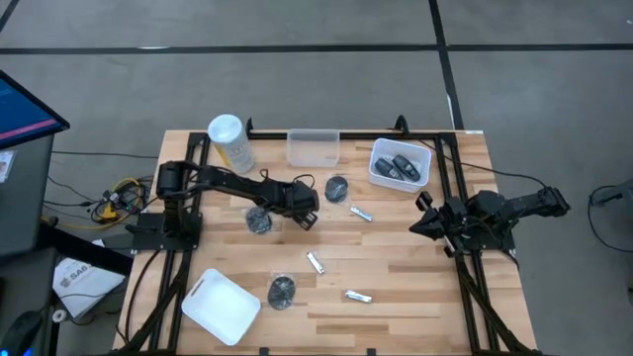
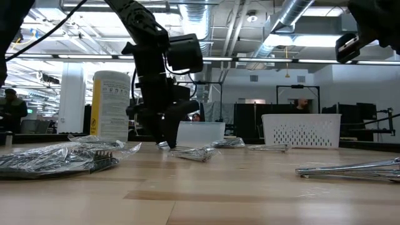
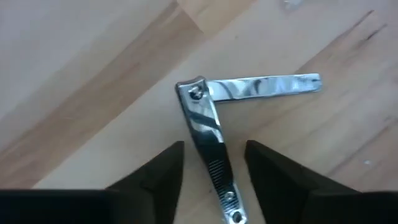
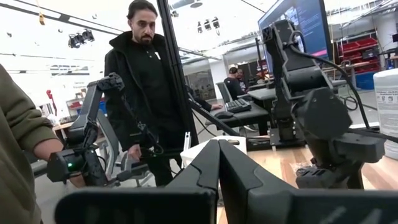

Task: Pick & Place Travel size toiletries
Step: Put the silver nail cutter into the transparent bin

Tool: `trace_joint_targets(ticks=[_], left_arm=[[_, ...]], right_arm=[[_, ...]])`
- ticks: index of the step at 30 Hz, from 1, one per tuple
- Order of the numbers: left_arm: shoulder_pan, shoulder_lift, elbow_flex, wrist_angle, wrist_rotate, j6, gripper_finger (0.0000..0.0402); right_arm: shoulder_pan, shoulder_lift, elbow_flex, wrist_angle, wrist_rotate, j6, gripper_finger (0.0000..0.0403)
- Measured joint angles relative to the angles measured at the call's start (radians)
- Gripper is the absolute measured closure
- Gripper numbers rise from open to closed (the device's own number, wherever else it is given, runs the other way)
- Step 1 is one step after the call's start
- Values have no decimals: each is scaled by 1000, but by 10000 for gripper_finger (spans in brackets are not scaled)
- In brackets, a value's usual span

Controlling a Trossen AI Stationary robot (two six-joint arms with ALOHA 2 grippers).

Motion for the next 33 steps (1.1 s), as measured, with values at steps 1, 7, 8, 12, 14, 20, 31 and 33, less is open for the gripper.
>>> trace_joint_targets(ticks=[1,7,8,12,14,20,31,33], left_arm=[[5,1,0,0,15,1,264],[30,-6,-1,9,42,2,369],[31,-7,-2,10,41,2,369],[32,-7,-3,11,39,2,369],[32,-8,-3,13,40,2,369],[24,-92,-13,24,63,9,369],[16,-501,-6,168,220,65,369],[8,-578,-6,217,283,78,369]], right_arm=[[0,0,0,0,0,0,403],[0,0,0,-10,0,0,403],[0,0,0,-11,0,0,403],[0,0,0,-11,0,0,403],[0,0,0,-11,0,0,403],[0,0,0,-11,0,0,403],[0,0,0,-11,0,0,403],[0,0,0,-11,0,0,403]])
